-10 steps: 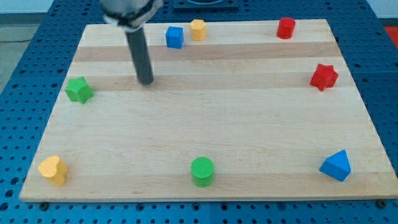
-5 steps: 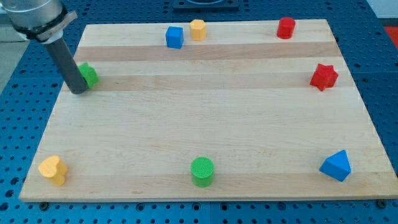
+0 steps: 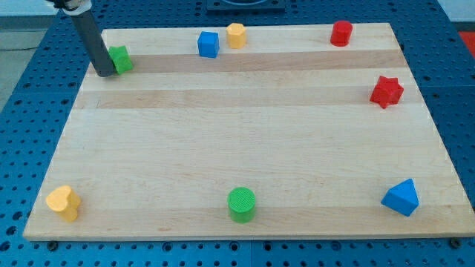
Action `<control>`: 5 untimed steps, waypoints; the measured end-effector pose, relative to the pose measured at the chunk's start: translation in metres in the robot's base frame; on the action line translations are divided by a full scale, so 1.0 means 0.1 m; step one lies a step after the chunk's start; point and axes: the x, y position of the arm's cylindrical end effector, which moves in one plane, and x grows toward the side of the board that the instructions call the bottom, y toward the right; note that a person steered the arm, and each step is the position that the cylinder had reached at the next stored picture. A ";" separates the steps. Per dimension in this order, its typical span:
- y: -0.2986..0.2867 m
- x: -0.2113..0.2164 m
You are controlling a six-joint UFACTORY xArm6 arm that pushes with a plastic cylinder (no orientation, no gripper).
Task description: Push the green star parallel to the cube
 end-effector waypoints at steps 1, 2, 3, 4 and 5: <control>0.07 0.01; 0.17 0.05; 0.16 -0.09; 0.15 -0.33; 0.13 -0.53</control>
